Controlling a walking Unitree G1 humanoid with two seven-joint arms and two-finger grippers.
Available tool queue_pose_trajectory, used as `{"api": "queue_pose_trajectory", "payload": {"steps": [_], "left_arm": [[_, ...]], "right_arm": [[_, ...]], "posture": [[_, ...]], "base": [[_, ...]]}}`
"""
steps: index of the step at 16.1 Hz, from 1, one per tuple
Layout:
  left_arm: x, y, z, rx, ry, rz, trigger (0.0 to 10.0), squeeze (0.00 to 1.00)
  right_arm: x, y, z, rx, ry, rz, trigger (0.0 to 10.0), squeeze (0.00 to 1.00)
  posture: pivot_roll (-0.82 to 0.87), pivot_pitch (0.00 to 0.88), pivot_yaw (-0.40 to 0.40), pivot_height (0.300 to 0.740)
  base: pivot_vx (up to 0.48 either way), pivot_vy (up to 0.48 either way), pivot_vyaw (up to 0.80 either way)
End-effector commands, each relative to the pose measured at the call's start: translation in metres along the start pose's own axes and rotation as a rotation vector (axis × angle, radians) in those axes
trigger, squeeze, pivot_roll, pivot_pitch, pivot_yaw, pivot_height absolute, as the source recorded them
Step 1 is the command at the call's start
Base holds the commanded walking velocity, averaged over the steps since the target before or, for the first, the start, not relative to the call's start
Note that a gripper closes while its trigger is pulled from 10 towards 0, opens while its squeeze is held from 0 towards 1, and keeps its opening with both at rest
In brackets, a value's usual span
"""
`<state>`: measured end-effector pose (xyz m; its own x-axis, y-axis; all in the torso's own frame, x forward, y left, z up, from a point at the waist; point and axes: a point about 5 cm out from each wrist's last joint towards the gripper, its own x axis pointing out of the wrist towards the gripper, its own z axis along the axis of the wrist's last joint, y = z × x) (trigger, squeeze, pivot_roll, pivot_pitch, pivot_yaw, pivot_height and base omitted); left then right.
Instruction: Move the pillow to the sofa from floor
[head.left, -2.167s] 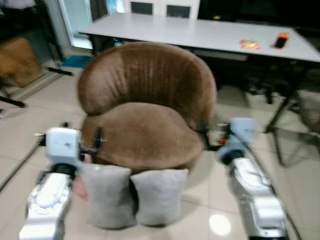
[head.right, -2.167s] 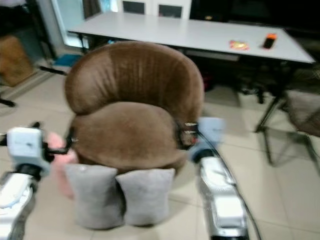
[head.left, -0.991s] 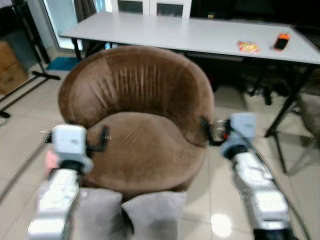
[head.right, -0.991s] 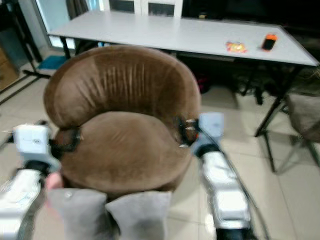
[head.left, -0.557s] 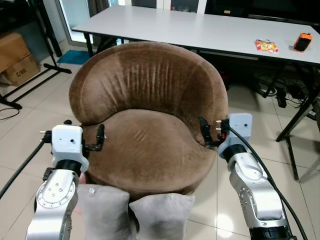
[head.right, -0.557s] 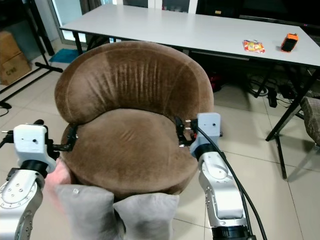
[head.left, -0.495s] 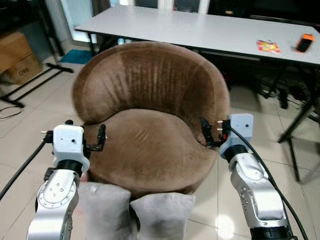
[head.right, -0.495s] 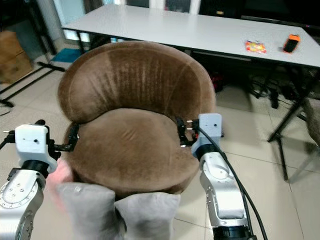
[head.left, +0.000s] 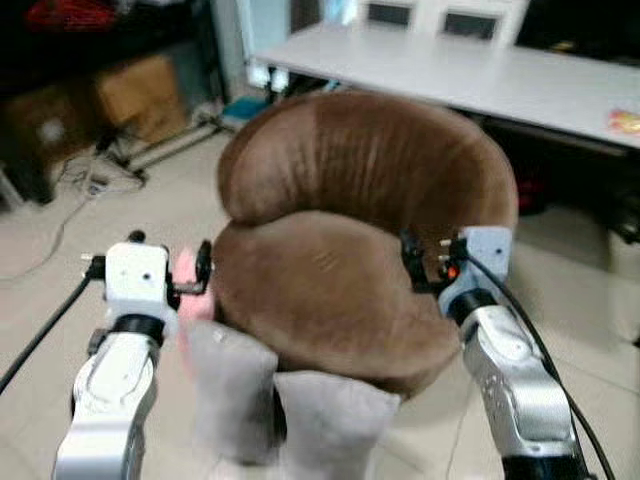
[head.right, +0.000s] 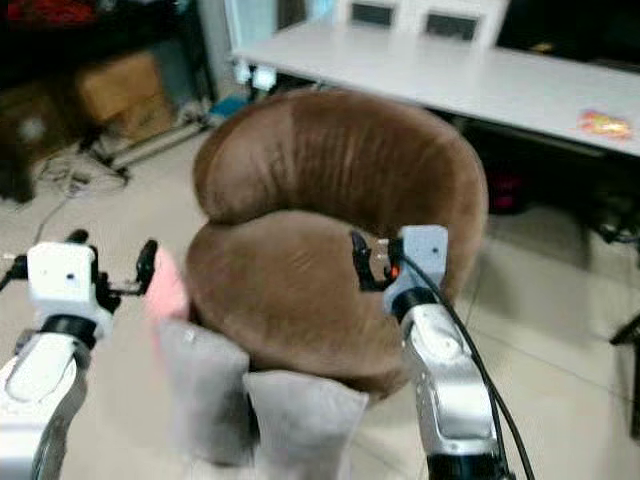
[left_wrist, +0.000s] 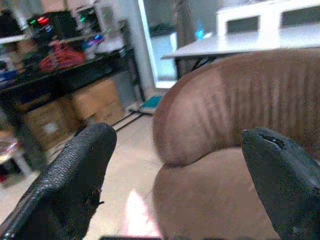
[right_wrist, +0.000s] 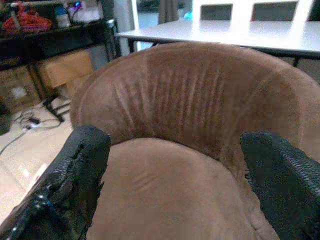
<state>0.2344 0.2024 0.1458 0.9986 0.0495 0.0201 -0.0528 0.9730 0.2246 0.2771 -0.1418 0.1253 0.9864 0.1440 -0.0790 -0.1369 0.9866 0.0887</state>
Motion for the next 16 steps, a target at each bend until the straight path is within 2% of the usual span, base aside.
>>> {"api": "queue_pose_trajectory", "payload": {"steps": [1, 4, 8, 13, 16], "left_arm": [[0.0, 0.002, 0.001, 0.019, -0.002, 0.003, 10.0, 0.0], [-0.002, 0.006, 0.001, 0.01, -0.011, 0.006, 10.0, 0.0], [-0.005, 0.007, -0.002, -0.013, 0.0, 0.005, 10.0, 0.0], [-0.005, 0.013, 0.0, 0.043, -0.04, 0.03, 10.0, 0.0], [-0.006, 0.012, -0.001, 0.035, -0.044, 0.033, 10.0, 0.0]], "right_arm": [[0.001, 0.003, 0.004, 0.014, -0.013, 0.011, 10.0, 0.0], [-0.001, 0.0, 0.008, -0.002, -0.044, -0.003, 10.0, 0.0], [-0.001, 0.0, 0.009, 0.002, -0.057, -0.022, 10.0, 0.0], [-0.002, -0.001, 0.007, -0.006, -0.056, -0.043, 10.0, 0.0], [-0.002, -0.001, 0.007, -0.014, -0.054, -0.045, 10.0, 0.0]], "posture": [[-0.09, 0.0, -0.006, 0.74], [-0.09, 0.0, -0.012, 0.74], [-0.08, 0.0, -0.018, 0.695], [-0.08, 0.0, -0.02, 0.641], [-0.08, 0.0, -0.025, 0.606]], "base": [[0.0, 0.0, 0.0], [0.0, 0.0, 0.0], [0.0, 0.0, 0.0], [0.0, 0.0, 0.0], [0.0, 0.0, 0.0]]}}
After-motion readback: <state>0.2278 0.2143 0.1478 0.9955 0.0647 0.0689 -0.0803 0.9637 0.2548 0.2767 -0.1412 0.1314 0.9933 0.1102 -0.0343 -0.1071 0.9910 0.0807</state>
